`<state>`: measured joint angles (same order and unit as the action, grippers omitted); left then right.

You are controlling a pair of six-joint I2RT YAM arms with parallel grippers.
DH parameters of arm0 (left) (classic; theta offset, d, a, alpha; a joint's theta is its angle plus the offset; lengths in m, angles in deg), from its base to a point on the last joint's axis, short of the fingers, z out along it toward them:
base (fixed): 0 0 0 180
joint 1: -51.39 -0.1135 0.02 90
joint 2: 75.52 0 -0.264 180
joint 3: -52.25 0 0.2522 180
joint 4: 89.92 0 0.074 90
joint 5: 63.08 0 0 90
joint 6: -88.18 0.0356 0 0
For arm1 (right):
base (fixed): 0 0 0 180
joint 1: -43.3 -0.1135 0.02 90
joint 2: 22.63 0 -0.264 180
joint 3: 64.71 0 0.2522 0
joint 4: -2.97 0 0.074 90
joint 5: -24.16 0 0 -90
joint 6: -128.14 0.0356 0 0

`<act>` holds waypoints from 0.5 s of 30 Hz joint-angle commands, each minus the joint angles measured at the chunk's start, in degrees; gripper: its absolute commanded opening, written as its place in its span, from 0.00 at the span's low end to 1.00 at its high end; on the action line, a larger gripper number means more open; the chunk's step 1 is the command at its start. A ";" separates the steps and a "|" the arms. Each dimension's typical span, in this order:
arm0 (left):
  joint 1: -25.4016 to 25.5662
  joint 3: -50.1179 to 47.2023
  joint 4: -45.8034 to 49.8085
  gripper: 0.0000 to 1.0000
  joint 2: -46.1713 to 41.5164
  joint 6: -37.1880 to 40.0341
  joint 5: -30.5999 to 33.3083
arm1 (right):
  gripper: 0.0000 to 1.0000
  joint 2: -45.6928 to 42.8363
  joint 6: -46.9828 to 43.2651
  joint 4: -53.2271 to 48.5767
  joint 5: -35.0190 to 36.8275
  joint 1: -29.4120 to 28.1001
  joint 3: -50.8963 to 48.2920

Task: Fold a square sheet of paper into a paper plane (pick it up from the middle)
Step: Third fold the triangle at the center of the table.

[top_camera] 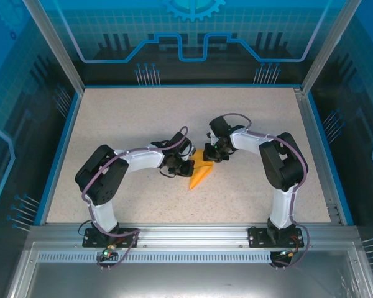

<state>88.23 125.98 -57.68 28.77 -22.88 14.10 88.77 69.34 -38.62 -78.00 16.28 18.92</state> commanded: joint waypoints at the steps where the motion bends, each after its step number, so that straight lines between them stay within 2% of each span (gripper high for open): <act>1: -0.55 1.23 1.91 0.00 0.52 -0.46 0.78 | 0.17 1.88 -0.26 -3.64 1.71 -0.84 0.14; 15: -0.55 1.74 0.46 0.00 0.37 0.27 -0.10 | 0.17 2.09 0.18 -3.10 1.86 -1.14 -0.87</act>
<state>88.23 126.04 -57.16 29.27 -22.88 14.23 88.77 69.39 -38.60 -77.89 16.21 18.92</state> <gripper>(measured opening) 0.050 0.174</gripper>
